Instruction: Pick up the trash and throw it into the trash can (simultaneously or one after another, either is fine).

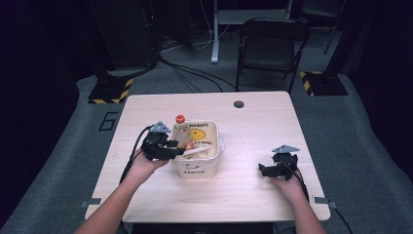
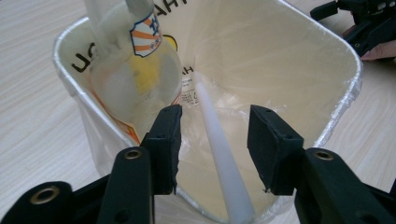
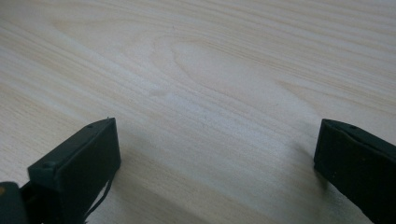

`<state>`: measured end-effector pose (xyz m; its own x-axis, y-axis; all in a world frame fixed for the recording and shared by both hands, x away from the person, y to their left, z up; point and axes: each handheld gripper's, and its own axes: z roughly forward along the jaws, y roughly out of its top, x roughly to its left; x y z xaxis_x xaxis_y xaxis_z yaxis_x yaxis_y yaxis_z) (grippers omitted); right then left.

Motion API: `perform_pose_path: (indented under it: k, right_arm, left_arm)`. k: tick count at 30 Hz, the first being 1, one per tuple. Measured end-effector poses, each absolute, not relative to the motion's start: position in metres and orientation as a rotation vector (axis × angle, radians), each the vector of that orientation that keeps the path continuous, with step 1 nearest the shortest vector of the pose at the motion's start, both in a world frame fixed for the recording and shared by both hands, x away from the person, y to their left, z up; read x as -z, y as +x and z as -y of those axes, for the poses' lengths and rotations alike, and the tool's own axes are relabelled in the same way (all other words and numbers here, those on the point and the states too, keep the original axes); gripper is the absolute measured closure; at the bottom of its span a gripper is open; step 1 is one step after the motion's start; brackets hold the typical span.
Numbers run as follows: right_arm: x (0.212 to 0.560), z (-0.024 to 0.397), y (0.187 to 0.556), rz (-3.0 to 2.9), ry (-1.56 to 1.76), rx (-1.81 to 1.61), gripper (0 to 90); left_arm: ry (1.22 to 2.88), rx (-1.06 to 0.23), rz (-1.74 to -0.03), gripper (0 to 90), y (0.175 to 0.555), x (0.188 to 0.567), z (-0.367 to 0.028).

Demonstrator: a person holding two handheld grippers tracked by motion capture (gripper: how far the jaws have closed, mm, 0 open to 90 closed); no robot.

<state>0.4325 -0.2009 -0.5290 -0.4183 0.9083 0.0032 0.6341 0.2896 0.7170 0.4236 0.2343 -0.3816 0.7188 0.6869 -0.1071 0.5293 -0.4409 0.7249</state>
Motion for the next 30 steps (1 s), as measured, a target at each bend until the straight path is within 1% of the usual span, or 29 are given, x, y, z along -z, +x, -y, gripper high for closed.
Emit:
perform_pose_path:
  k: [1,4,9,17,22,26,30]
  right_arm:
    - [0.529,0.201,0.432,-2.158,1.386,-0.914,0.0]
    - [0.529,0.201,0.432,-2.157,1.387,-0.914,0.0]
    - [0.529,0.201,0.432,-2.157,1.386,-0.913,0.0]
    - [0.529,0.201,0.432,-2.157,1.386,-0.913,0.0]
    - [0.529,0.201,0.432,-2.162,1.378,-0.917,0.0]
    - [0.529,0.201,0.432,-2.162,1.378,-0.917,0.0]
    - [0.529,0.201,0.432,-2.162,1.378,-0.917,0.0]
  left_arm:
    - [2.118,-0.263,-0.923,51.4,0.422,0.379,-0.240]
    - [2.108,-0.271,-0.919,49.5,0.420,0.375,-0.247]
    - [2.059,-0.303,-0.932,47.1,0.417,0.368,-0.269]
    - [2.022,-0.350,-0.964,43.5,0.416,0.365,-0.295]
    - [2.001,-0.371,-1.012,43.2,0.418,0.372,-0.316]
    - [2.004,-0.377,-1.031,42.7,0.418,0.377,-0.324]
    - [1.989,-0.423,-1.051,40.9,0.419,0.386,-0.338]
